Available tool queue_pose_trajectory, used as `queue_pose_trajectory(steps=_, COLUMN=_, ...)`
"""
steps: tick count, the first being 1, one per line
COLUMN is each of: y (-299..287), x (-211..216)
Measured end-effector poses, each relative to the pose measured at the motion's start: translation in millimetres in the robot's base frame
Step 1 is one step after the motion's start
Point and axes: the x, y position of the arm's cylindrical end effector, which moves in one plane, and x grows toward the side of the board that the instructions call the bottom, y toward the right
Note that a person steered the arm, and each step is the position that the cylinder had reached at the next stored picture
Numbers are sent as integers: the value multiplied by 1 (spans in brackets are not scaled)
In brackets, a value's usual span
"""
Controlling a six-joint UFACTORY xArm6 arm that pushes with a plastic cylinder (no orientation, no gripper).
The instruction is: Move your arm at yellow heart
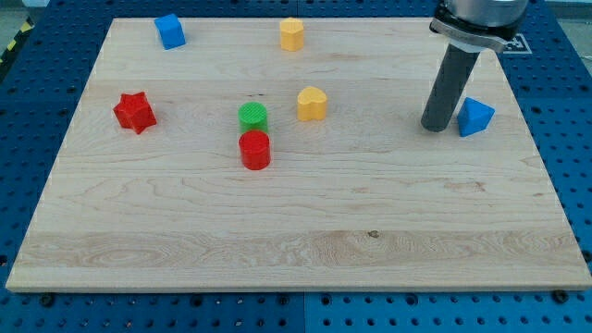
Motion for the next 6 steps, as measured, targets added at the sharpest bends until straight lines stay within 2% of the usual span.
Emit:
queue_pose_trajectory(steps=1, y=-18, x=-3)
queue_pose_trajectory(steps=3, y=-89, x=-65)
queue_pose_trajectory(steps=4, y=-124, x=-79)
queue_pose_trajectory(steps=6, y=-144, x=-71)
